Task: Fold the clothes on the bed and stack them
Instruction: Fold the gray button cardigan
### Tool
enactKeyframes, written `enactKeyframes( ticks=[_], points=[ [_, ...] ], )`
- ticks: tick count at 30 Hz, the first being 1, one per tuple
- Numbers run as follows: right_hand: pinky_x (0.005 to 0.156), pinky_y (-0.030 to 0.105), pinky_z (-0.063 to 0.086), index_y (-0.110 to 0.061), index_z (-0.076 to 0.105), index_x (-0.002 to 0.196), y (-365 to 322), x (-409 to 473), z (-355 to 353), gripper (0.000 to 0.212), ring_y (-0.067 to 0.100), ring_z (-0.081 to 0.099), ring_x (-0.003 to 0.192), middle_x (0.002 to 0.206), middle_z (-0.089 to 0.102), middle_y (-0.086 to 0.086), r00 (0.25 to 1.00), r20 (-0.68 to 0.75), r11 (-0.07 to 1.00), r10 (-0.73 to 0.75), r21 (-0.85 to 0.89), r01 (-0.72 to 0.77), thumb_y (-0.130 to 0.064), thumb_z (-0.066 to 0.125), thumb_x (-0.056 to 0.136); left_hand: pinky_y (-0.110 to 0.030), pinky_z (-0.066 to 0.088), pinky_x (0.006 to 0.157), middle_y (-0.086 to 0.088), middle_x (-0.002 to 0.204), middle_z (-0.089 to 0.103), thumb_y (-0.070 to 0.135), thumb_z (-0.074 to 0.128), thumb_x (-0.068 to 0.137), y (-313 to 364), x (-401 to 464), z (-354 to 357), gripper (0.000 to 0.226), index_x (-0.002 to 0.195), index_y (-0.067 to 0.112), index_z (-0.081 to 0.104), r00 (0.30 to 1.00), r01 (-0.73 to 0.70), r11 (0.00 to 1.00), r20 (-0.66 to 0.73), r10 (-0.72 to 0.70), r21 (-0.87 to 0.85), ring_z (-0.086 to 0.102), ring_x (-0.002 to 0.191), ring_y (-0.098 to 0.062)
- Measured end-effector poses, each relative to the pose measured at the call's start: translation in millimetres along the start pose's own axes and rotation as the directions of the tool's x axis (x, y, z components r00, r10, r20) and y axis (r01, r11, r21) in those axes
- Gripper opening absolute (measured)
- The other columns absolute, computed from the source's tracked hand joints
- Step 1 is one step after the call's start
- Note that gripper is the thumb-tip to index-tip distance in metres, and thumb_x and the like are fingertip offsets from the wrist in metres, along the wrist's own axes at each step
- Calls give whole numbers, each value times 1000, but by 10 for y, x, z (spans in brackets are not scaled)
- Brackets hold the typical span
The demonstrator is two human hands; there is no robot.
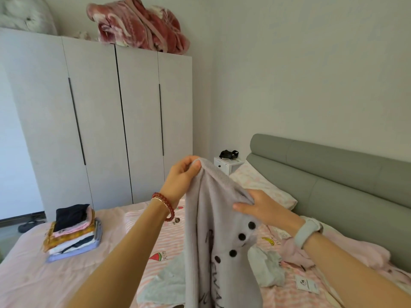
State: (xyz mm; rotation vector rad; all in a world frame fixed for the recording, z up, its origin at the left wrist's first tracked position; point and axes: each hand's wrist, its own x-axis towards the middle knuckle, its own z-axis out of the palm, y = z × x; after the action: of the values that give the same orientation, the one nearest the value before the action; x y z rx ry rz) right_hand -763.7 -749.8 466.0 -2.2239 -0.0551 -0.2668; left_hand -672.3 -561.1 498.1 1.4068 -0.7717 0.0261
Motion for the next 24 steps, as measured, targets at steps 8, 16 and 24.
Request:
enactKeyframes(
  ticks=[8,16,24],
  points=[
    [62,20,36,-28,51,76,-629,190,-216,23,2,44,65,72,52,-11,965,-6,875,-262,-423,235,-21,72,79,-19,34,57,7,62,48,23,58,91,37,-111,135,21,76,9,61,973,-98,889,229,-8,448,40,53,1],
    [81,18,49,-26,54,109,209,-303,-116,25,13,62,95,102,66,0,985,174,1000,19,14,-22,-20,63,86,-20,33,51,-5,63,45,12,51,93,157,2,-5,25,68,10,49,938,254,967,-234,-254,-29,41,54,-14],
    [89,17,42,-33,34,131,367,-617,582,57,-3,47,112,126,45,-23,971,228,991,-66,131,37,-17,62,84,-26,44,54,-5,57,50,5,57,86,394,127,45,25,62,8,50,846,309,941,-411,-339,-140,48,55,-18]
  ],
)
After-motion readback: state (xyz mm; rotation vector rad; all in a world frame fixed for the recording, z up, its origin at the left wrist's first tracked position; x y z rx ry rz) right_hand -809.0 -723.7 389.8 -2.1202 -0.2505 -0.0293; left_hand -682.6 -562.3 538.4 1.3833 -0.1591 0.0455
